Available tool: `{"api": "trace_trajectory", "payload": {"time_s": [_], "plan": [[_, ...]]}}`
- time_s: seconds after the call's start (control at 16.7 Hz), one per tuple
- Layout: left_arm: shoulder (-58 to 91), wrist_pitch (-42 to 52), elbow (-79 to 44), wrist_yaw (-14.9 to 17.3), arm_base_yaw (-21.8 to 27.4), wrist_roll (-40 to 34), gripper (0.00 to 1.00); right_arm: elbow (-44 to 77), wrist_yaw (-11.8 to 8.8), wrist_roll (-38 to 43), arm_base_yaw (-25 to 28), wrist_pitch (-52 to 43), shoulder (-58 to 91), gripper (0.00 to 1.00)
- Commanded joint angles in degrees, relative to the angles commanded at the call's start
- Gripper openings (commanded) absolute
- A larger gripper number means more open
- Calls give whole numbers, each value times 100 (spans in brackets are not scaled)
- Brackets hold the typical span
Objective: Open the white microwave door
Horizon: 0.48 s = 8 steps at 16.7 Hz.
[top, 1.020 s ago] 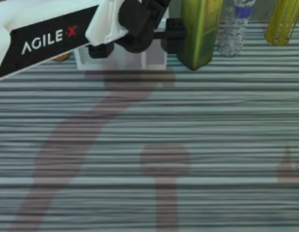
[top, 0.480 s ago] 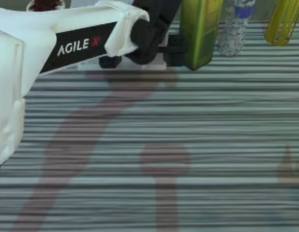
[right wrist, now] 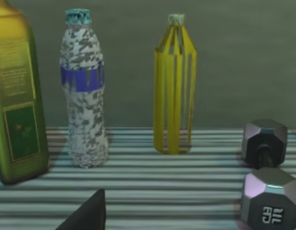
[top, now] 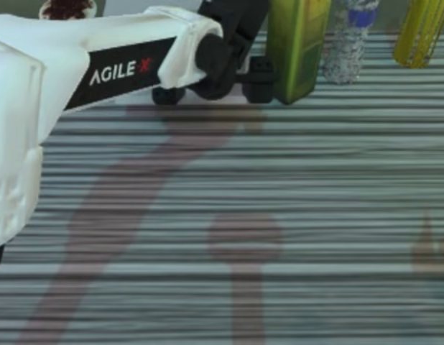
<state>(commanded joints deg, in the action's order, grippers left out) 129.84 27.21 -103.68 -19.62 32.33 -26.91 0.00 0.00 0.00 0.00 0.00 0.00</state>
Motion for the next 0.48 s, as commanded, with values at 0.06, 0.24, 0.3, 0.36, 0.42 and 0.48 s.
{"api": "trace_trajectory", "payload": {"time_s": [0.06,0.24,0.3,0.36,0.42,0.48], "plan": [[0,0,0,0,0,0,70,0,0,0,0,0,0,100],[0,0,0,0,0,0,47,0,0,0,0,0,0,100],[0,0,0,0,0,0,40,0,0,0,0,0,0,100],[0,0,0,0,0,0,32,0,0,0,0,0,0,100],[0,0,0,0,0,0,25,0,0,0,0,0,0,100],[0,0,0,0,0,0,17,0,0,0,0,0,0,100]]}}
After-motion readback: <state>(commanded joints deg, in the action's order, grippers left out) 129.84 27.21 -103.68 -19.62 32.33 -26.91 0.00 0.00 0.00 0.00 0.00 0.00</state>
